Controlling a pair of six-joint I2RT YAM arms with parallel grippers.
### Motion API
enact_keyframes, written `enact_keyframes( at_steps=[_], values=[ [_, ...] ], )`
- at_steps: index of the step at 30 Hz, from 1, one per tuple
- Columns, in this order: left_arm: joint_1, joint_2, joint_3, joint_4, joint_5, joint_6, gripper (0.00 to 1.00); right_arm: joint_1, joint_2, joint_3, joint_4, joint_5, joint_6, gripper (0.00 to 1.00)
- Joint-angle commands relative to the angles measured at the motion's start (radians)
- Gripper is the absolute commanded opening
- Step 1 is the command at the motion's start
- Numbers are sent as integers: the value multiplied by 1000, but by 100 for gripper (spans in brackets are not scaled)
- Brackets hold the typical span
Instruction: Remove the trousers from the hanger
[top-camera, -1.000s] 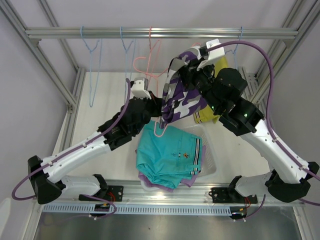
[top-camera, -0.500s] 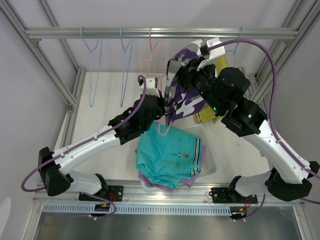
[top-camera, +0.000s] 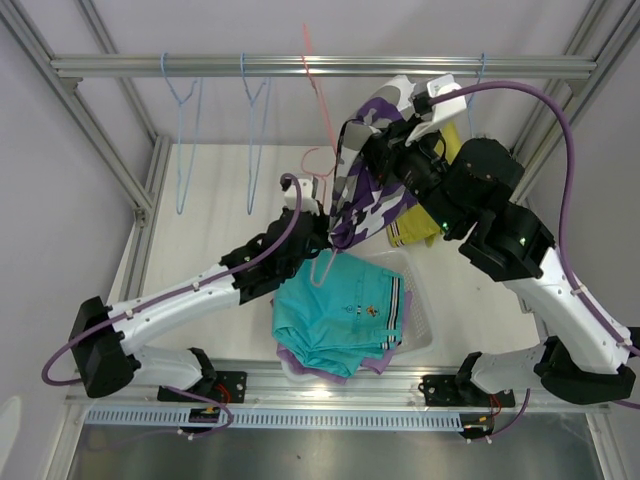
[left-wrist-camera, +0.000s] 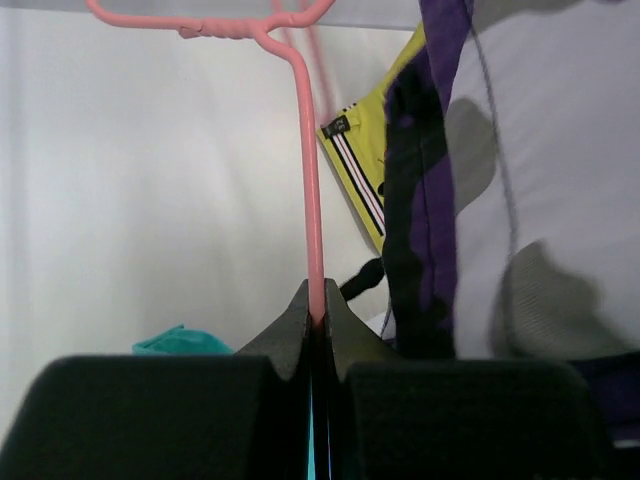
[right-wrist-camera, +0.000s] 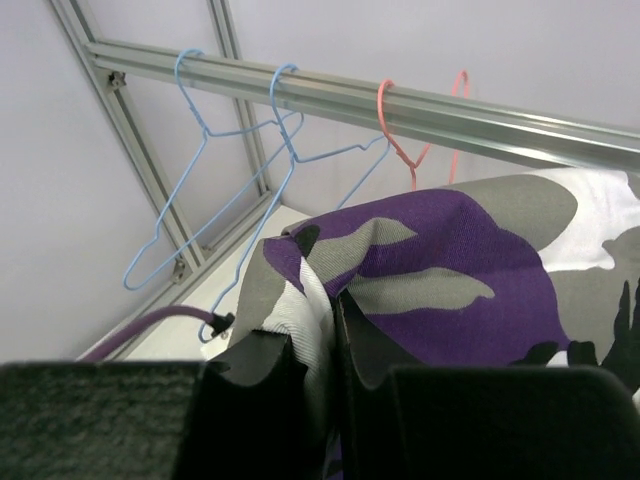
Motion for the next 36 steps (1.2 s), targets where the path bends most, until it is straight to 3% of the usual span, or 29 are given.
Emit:
enact_keyframes(
  at_steps=[1, 18, 27, 36],
  values=[
    [-24, -60, -77, 104, 24, 93, 0, 14, -82, 117, 266, -10, 1, 0],
    [-61, -39, -264, 316, -108, 137, 0, 14, -118, 159, 211, -13, 39, 0],
    [-75, -135, -371, 472, -100, 149, 0, 12, -252, -51, 189, -6, 85, 0],
    [-116, -143, -459, 638, -238, 245, 0, 12, -269, 67, 83, 70, 68, 0]
  ],
)
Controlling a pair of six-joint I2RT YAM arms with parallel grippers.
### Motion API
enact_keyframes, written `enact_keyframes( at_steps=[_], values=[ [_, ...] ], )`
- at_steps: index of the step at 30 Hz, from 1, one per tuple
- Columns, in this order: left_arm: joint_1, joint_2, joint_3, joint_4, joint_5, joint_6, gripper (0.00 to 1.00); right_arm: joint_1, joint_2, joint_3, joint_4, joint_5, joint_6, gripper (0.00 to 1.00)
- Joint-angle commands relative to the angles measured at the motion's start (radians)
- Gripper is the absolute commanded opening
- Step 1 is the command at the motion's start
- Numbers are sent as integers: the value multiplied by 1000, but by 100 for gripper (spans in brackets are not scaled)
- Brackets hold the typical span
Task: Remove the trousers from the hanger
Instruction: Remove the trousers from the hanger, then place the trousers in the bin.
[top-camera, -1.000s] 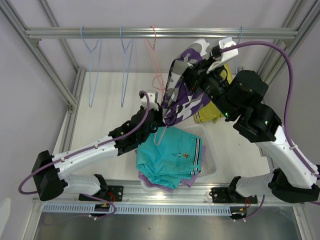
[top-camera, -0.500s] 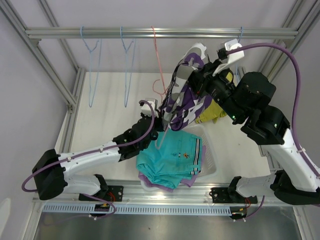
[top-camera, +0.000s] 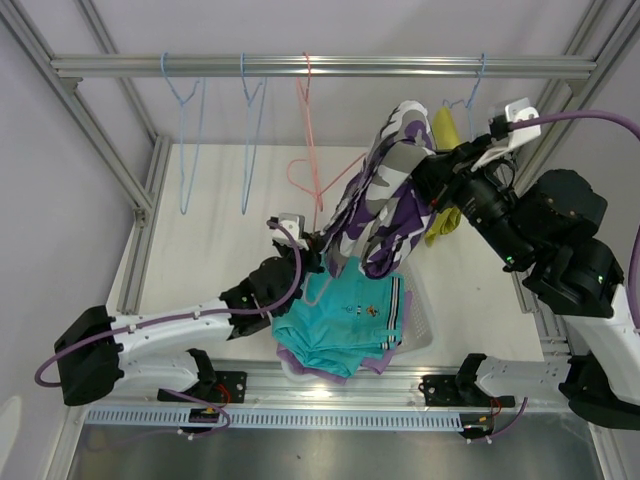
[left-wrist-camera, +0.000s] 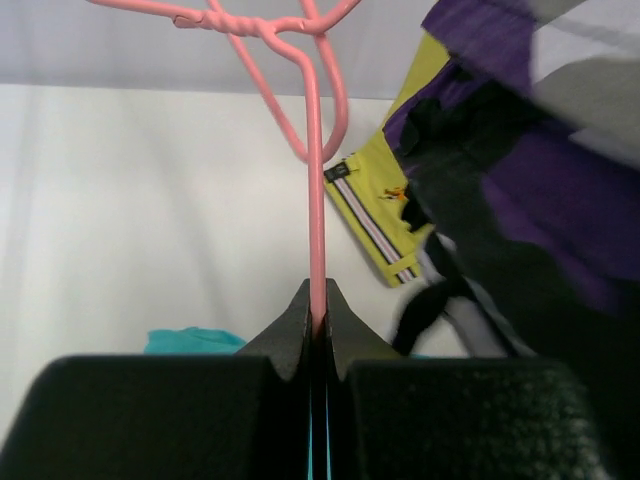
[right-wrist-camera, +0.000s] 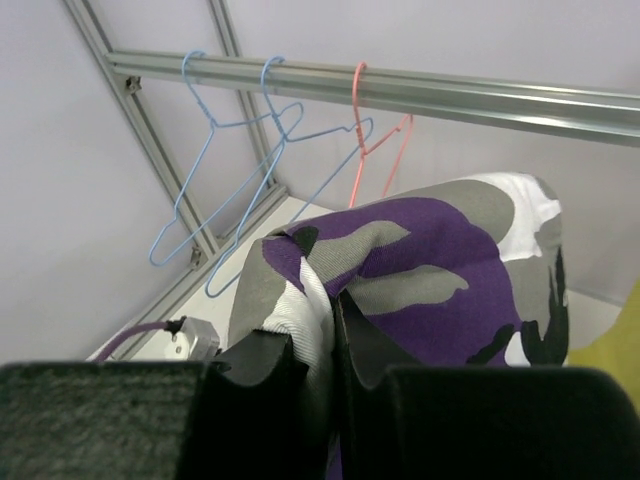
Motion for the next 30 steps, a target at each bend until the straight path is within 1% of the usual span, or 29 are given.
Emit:
enact_keyframes(
  at_steps=[1, 8, 12, 15, 17, 19, 20, 21, 22, 23, 27, 30],
  values=[
    [-10, -2, -45, 78, -98, 65, 0, 1, -63, 131, 206, 51, 8, 0],
    [-10, 4, -105, 111, -161, 55, 0, 1, -76, 147, 175, 52, 16, 0],
    [-10, -11, -88, 35, -147, 4, 1, 3, -84, 144, 149, 28, 22, 0],
    [-11, -27, -58, -69, -152, -33, 0, 3, -98, 148, 123, 23, 19, 0],
    [-10, -33, -18, -171, -158, -59, 1, 3, -109, 160, 100, 15, 19, 0],
    [-10, -34, 11, -238, -176, -79, 1, 4, -121, 174, 53, 0, 24, 0],
    [-10, -33, 33, -317, -204, -106, 1, 4, -126, 179, 37, -5, 27, 0],
    [-8, -33, 53, -355, -215, -119, 0, 4, -132, 183, 13, -18, 31, 0],
    [-8, -31, 77, -455, -238, -167, 1, 4, -144, 183, 2, -23, 33, 0],
    [-7, -27, 105, -508, -245, -192, 0, 4, -149, 180, -9, -25, 34, 0],
    [-5, -36, 122, -635, -244, -270, 0, 6, -185, 145, -53, -45, 48, 0],
    [-5, -69, 122, -704, -239, -329, 0, 6, -231, 73, -64, -68, 59, 0]
  ],
)
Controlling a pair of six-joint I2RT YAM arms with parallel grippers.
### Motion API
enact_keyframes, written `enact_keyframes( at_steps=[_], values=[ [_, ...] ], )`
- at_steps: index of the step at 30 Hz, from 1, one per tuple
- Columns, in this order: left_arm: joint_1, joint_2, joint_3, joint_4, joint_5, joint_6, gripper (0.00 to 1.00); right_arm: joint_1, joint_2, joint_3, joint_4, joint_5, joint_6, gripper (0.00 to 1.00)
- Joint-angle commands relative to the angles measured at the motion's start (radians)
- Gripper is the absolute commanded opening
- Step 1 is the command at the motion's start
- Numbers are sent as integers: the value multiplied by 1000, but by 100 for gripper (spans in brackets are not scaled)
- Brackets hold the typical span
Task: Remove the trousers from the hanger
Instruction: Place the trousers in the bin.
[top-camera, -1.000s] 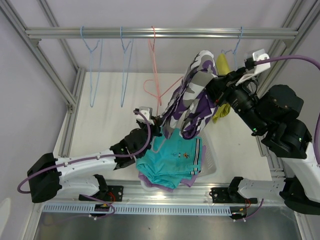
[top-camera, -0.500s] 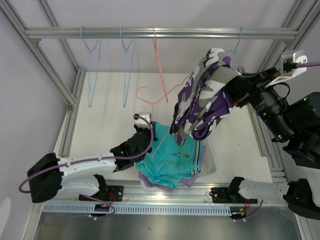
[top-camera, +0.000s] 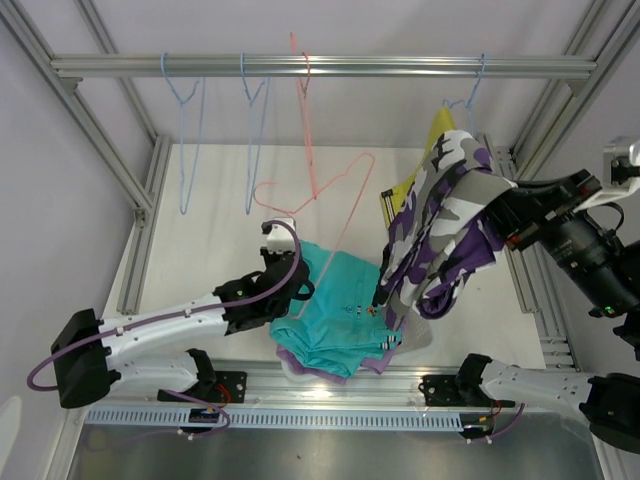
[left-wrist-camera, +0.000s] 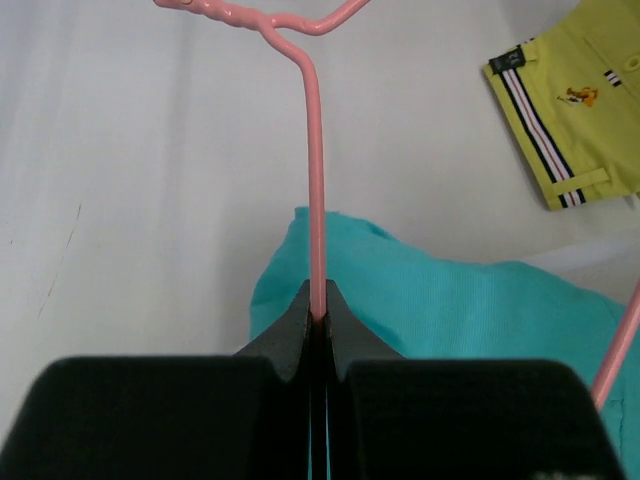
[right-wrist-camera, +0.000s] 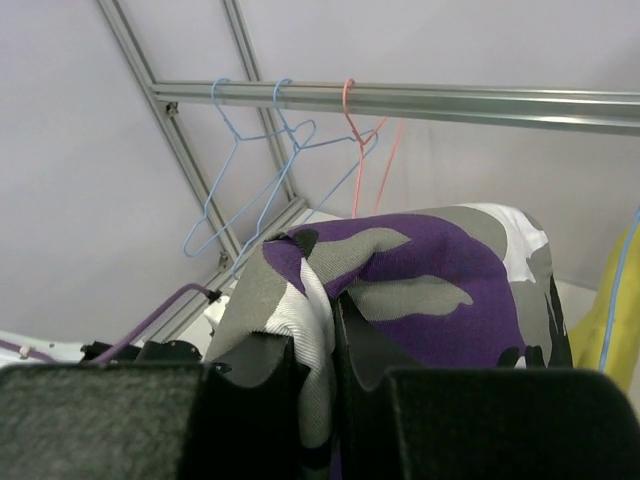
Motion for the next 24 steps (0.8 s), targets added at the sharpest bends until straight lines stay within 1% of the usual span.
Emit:
enact_keyframes(
  at_steps=[1, 3, 4, 6, 8, 10, 14, 15, 18, 19, 22, 24],
  values=[
    [0, -65, 32, -153, -31, -117, 0, 5, -65, -48, 134, -55, 23, 0],
    [0, -99, 23, -167, 4, -135, 0, 5, -105, -97, 133, -69, 24, 0],
    [0, -141, 6, -168, 18, -141, 0, 5, -118, -146, 135, -72, 27, 0],
    [0, -192, -8, -161, 55, -144, 0, 5, -153, -194, 138, -87, 27, 0],
    [0, -257, -22, -151, 113, -143, 0, 5, -173, -265, 144, -103, 36, 0],
    [-1, -283, -15, -159, 153, -146, 0, 7, -196, -313, 156, -119, 41, 0],
    [-4, -314, 18, -188, 178, -148, 0, 5, -216, -436, 179, -178, 61, 0],
    [-4, -315, 18, -188, 178, -148, 1, 5, -220, -495, 210, -190, 73, 0],
    [-6, -323, 15, -191, 176, -155, 1, 5, -214, -582, 287, -239, 107, 0],
    [-7, -324, 15, -194, 173, -161, 0, 5, -204, -634, 308, -254, 115, 0],
    [-7, -334, 26, -206, 172, -174, 1, 5, -178, -721, 402, -305, 151, 0],
    [-6, -332, 41, -220, 171, -172, 0, 8, -139, -748, 467, -339, 170, 0]
  ],
)
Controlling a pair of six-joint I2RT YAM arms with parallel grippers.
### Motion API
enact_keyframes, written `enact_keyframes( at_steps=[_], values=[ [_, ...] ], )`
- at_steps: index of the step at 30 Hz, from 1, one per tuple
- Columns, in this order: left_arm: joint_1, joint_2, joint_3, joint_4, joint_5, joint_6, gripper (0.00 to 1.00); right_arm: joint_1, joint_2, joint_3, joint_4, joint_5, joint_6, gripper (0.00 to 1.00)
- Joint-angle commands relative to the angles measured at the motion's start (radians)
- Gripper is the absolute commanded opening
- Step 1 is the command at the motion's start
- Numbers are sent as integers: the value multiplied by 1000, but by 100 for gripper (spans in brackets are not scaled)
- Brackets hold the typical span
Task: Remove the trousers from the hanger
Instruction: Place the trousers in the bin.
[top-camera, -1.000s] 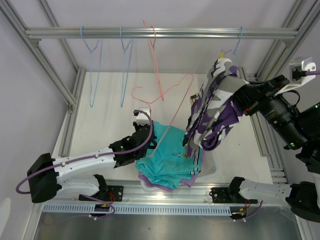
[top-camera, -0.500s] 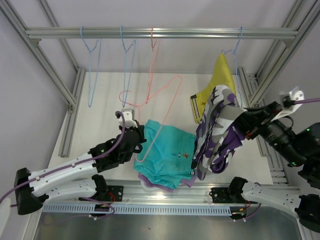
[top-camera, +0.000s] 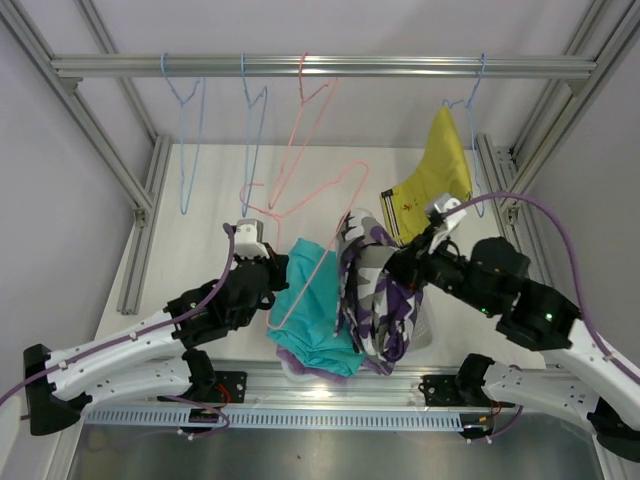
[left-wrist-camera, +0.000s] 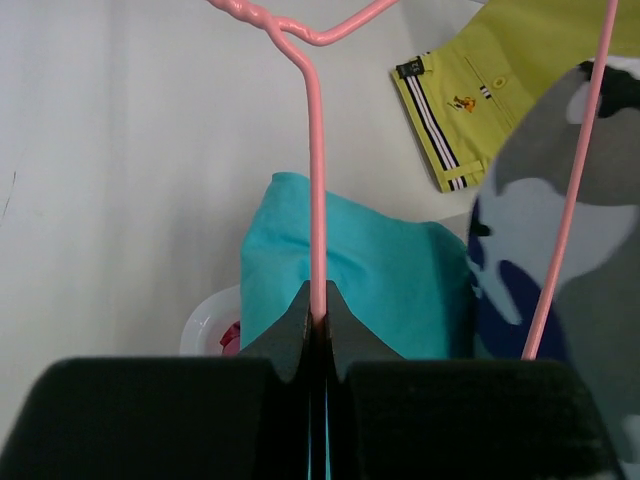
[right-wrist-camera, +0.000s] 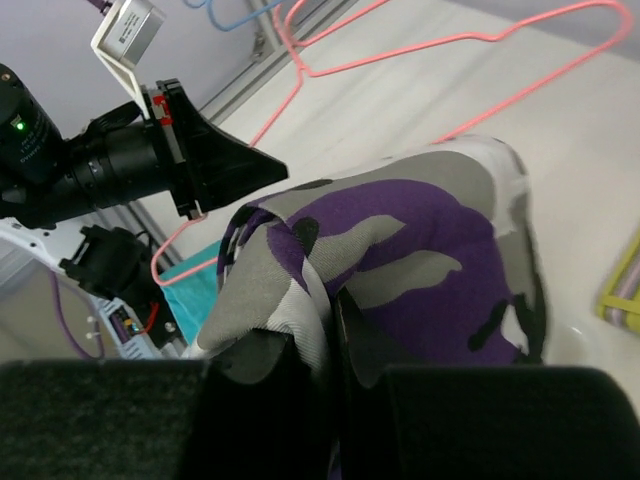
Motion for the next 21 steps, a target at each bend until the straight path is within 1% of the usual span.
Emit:
enact_keyframes(
  at_steps=[1, 4, 6, 7, 8, 14, 18, 19, 20, 21],
  values=[
    [-6, -22, 61, -4, 8, -25, 0, 11, 38, -28, 289, -97, 68, 0],
    [-6, -26, 79, -19, -6, -22, 0, 46, 93, -42, 353, -127, 85, 0],
    [-6, -31, 88, -30, -14, -21, 0, 78, 127, -62, 399, -114, 88, 0],
    [-6, -34, 90, -40, -21, -22, 0, 116, 139, -69, 411, -110, 87, 0],
    [-7, -40, 91, -44, -24, -21, 0, 135, 150, -78, 434, -72, 85, 0],
    [-6, -53, 95, -70, -44, -19, 1, 228, 244, -128, 540, -57, 109, 0],
    [-6, -59, 98, -77, -47, -16, 0, 284, 287, -235, 635, -18, 143, 1],
    [-6, -60, 99, -77, -47, -14, 0, 291, 293, -256, 672, -21, 154, 7],
    [-6, -62, 99, -77, -47, -14, 0, 293, 301, -276, 687, -25, 165, 22],
    [-6, -63, 102, -79, -47, -11, 0, 295, 307, -305, 701, -26, 181, 27]
  ],
)
